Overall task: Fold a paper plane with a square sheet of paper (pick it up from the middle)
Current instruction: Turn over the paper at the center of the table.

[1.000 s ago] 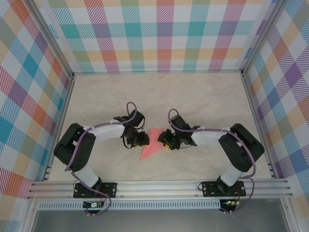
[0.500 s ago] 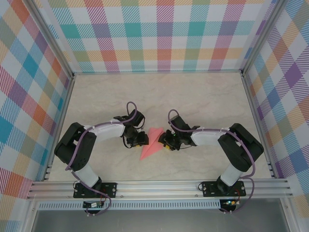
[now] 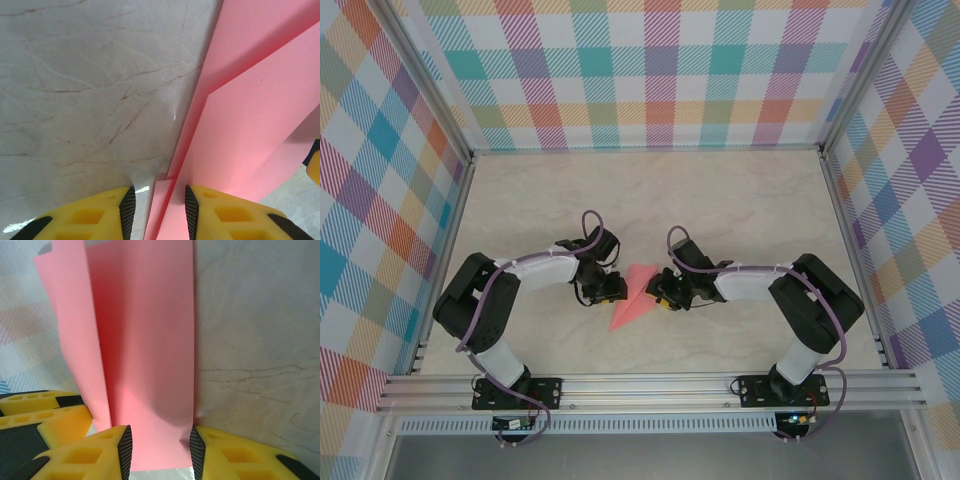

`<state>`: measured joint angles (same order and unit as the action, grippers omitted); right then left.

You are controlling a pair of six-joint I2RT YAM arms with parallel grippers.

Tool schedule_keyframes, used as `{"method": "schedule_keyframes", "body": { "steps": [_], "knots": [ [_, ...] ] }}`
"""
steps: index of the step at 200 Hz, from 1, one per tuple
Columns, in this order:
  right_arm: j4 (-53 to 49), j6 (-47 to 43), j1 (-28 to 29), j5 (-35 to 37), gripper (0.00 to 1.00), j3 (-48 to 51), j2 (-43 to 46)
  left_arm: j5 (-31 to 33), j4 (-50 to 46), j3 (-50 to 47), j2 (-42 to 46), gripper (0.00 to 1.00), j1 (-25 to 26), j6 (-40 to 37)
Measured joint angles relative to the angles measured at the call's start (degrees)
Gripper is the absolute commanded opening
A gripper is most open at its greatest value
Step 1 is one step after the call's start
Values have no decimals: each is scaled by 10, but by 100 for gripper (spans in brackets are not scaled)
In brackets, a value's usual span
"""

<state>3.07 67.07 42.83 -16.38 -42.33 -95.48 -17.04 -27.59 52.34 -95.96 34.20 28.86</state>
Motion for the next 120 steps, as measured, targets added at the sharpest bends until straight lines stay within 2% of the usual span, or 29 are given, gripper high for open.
{"method": "schedule_keyframes", "body": {
  "steps": [33,85,120],
  "knots": [
    [47,-3,5,-6,41,-1,-6,0,-1,0,0,34,0,0],
    [59,-16,5,-7,45,-17,-9,2,-2,0,0,33,0,0],
    [78,-19,2,-14,46,-30,-42,5,-2,0,2,32,0,2]
  ]
}}
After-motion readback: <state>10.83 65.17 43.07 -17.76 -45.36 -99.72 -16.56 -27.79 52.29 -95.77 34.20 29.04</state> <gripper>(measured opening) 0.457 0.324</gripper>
